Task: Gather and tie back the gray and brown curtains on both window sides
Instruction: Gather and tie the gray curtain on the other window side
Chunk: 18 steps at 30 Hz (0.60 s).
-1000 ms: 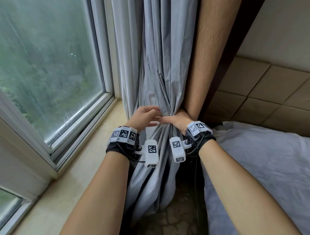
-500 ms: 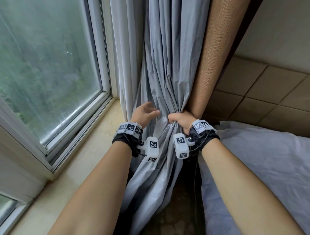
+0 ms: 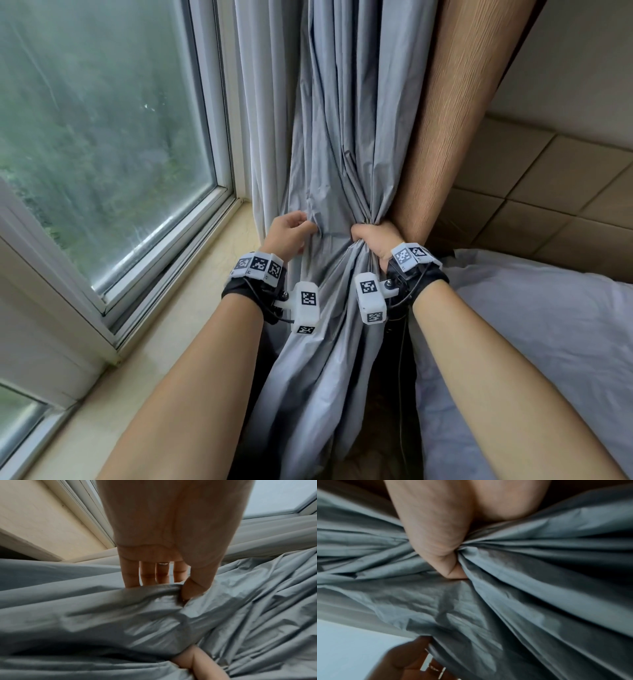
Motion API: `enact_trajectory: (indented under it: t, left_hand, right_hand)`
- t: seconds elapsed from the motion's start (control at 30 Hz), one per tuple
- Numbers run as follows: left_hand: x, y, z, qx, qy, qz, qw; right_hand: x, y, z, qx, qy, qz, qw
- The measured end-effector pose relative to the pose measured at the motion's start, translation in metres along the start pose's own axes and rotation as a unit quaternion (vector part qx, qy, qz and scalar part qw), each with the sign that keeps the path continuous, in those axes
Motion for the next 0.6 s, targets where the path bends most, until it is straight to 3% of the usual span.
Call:
enact_trajectory:
  t: [0.17, 0.3, 0.43, 0.5, 0.6]
  left_hand:
    - [0.012, 0.005, -0.012, -0.024, -0.023, 0.014, 0.999]
    - [0.014, 0.007, -0.021, -0.084, -0.035, -0.047, 0.995]
    - [0.016, -0.002, -0.027, -0.121, -0.039, -0.062, 0.99]
    - [0.017, -0.009, -0.031, -0.154, -0.058, -0.041, 0.986]
    - [0.021, -0.017, -0.039, -0.132, -0.056, 0.054, 0.988]
  right_hand:
    - [0.003, -0.009, 0.006, 0.029, 0.056, -0.016, 0.998]
    - [0.002, -0.021, -0.001, 0.045, 0.086, 0.052, 0.994]
    - [0.012, -0.028, -0.001, 0.06, 0.099, 0.163, 0.98]
    - [0.02, -0.031, 0.001, 0.047, 0.106, 0.207, 0.972]
    - [0.018, -0.025, 0.001, 0.044, 0.1, 0.164, 0.98]
Point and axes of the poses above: each hand's wrist, its own x-axis away from the middle knuckle, its own y-axis out of the back of the hand, z = x × y, the point moved 4 cm from there along -x, towards the middle knuckle, and after that the axes turned 2 degrees about -x, right-handed, at the moved point
